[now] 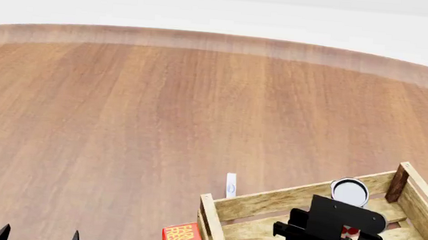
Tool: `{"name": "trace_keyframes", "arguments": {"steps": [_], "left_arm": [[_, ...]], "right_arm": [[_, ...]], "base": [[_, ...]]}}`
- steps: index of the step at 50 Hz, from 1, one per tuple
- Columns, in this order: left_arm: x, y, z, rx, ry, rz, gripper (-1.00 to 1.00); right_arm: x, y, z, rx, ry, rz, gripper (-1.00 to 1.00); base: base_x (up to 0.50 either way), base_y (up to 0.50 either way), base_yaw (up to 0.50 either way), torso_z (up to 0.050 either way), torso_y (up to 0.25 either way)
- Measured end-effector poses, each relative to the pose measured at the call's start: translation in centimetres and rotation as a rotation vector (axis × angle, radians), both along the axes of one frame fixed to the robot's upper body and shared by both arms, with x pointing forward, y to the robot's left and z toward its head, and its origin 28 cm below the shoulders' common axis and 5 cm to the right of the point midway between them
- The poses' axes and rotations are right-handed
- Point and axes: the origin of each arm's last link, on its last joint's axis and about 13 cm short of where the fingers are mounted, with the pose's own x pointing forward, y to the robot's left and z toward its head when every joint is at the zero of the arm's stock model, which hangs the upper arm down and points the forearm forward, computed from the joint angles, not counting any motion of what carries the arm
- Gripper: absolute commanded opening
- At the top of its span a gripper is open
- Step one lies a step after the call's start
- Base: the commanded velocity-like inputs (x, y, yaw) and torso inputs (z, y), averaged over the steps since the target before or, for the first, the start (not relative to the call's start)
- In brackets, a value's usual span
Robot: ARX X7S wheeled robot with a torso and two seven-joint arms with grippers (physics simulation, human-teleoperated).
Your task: Pick up the tomato sauce, and put it in the wooden tray.
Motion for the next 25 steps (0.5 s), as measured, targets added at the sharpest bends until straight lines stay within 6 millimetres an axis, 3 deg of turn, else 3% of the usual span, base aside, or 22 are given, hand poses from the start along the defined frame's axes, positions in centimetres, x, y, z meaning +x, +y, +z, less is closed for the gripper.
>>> {"name": "trace_keyframes", "arguments": {"steps": [25], "left_arm": [[0.0, 0.0, -0.1, 0.000, 0.000, 0.002, 1.00]], "right_arm": [[-1.0, 0.0, -1.5, 0.016, 0.047, 0.006, -1.00]], "base": [[0.00, 0.00, 0.00, 0.000, 0.000]]}}
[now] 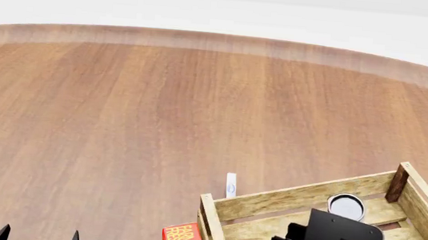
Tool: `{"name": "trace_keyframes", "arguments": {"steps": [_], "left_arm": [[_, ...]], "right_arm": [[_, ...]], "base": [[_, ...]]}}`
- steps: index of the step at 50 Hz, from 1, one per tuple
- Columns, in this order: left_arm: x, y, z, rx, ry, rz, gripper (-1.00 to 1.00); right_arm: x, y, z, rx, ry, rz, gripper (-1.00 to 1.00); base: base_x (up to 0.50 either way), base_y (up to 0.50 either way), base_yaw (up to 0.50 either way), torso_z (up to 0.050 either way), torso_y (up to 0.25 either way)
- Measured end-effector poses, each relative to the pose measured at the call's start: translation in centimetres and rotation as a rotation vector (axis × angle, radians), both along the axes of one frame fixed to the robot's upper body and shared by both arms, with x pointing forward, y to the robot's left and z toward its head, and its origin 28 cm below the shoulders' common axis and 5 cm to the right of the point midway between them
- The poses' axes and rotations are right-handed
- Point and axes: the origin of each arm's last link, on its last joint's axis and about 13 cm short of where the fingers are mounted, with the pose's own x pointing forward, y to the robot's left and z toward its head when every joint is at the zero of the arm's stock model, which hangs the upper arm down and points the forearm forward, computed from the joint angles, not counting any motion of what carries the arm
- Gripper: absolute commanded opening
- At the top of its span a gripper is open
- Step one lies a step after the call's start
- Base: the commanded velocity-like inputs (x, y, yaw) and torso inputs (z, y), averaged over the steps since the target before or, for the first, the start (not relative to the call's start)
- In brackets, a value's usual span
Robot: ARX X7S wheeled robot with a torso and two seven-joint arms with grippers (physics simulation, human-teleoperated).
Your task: Pick up the tomato sauce, and put it in the wooden tray.
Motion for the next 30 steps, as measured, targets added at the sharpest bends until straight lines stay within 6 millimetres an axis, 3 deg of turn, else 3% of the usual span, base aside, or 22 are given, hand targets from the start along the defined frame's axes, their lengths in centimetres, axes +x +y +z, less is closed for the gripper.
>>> {"name": "trace_keyframes", "arguments": {"steps": [30], "left_arm": [[0.06, 0.01, 0.02, 0.002, 0.000, -0.001, 1.00]], "right_arm": [[-0.57, 0.22, -0.68, 0.013, 0.029, 0.009, -1.00]], "base": [[0.00, 0.00, 0.00, 0.000, 0.000]]}}
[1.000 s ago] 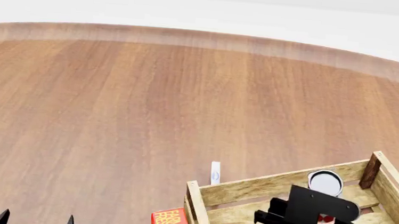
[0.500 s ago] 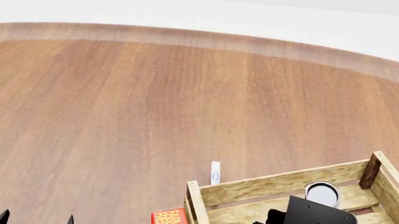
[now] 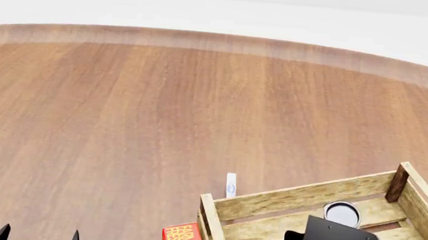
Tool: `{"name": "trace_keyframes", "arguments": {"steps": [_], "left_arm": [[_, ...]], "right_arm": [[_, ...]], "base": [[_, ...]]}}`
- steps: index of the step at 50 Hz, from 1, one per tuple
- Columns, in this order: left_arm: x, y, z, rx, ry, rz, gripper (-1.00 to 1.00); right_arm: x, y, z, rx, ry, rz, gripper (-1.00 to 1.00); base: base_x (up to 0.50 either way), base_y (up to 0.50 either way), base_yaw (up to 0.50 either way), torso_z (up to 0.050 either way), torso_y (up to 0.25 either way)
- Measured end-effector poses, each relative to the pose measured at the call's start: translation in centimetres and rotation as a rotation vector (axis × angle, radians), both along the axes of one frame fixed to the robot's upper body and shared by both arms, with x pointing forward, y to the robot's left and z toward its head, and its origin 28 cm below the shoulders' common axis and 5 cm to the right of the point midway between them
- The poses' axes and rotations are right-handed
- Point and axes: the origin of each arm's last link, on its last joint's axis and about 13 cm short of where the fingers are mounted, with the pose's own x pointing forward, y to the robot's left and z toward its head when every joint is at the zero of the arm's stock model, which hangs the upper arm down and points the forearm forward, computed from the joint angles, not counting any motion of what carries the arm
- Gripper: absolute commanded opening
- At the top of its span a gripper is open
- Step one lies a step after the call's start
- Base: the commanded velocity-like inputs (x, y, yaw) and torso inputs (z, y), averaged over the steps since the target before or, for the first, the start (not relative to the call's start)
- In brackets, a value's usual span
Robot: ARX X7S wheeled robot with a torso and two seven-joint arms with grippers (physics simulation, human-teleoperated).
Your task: Pick up the tomato sauce, and put it in the wooden tray.
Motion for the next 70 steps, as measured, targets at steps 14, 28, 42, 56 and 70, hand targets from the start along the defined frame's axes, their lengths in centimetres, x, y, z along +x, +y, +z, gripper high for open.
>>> {"name": "trace_keyframes", "arguments": {"steps": [14, 28, 42, 56, 70], "left_arm": [[0.03, 0.01, -0.05, 0.001, 0.000, 0.000, 1.00], [0.05, 0.02, -0.09, 0.000, 0.000, 0.001, 1.00], [0.01, 0.02, -0.11, 0.000, 0.000, 0.001, 1.00], [0.04, 0.01, -0.11, 0.001, 0.000, 0.000, 1.00], [0.04, 0.01, -0.11, 0.001, -0.001, 0.000, 1.00]], "right_arm": [[-0.25, 0.01, -0.28, 0.013, 0.011, 0.004, -1.00], [-0.35, -0.02, -0.40, 0.050, 0.026, 0.016, -1.00], [-0.31, 0.04, -0.37, 0.060, 0.030, 0.027, -1.00], [-0.29, 0.09, -0.35, 0.063, 0.033, 0.032, -1.00], [-0.27, 0.08, -0.35, 0.042, 0.048, 0.026, 1.00]], "base": [[0.00, 0.00, 0.00, 0.000, 0.000], [0.00, 0.00, 0.00, 0.000, 0.000], [0.00, 0.00, 0.00, 0.000, 0.001], [0.00, 0.00, 0.00, 0.000, 0.000], [0.00, 0.00, 0.00, 0.000, 0.000]]}}
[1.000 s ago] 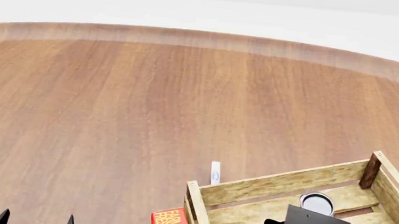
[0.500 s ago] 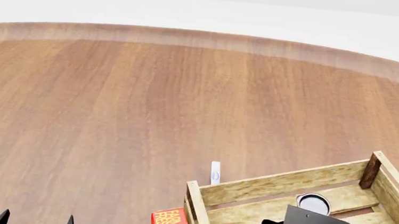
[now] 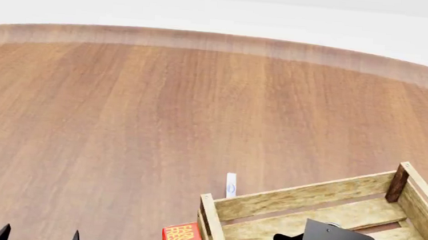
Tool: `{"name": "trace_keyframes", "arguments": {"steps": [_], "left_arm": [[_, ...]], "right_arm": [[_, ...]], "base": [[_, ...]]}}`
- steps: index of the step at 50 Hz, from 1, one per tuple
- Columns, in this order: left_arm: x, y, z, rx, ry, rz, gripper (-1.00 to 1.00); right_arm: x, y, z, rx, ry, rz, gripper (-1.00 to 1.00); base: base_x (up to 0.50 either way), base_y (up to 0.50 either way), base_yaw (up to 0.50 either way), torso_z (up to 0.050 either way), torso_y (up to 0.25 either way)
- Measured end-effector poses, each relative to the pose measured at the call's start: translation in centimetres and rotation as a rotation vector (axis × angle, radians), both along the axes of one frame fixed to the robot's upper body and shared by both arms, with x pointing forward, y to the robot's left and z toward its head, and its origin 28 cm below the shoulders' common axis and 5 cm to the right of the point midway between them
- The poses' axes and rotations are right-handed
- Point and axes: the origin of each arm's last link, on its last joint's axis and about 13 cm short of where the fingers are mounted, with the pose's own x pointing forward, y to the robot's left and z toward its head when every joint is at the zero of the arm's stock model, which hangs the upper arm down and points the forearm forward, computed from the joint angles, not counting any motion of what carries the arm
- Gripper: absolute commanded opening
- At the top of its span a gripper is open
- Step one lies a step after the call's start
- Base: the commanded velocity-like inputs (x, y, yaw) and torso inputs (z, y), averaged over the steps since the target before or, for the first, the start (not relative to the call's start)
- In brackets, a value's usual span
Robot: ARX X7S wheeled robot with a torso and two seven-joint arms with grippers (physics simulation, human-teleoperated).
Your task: Pick up the tomato sauce, and put it in the wooden tray.
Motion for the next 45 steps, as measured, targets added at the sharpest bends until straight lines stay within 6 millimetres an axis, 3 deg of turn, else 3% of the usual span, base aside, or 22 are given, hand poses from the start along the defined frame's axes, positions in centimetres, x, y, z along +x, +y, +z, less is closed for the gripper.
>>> {"name": "trace_keyframes", "arguments": {"steps": [45], "left_arm": [[-0.05, -0.01, 0.05, -0.003, 0.000, -0.001, 1.00]], "right_arm": [[0.10, 0.10, 0.12, -0.014, -0.028, 0.017, 1.00]], "base": [[0.00, 0.00, 0.00, 0.000, 0.000]]}}
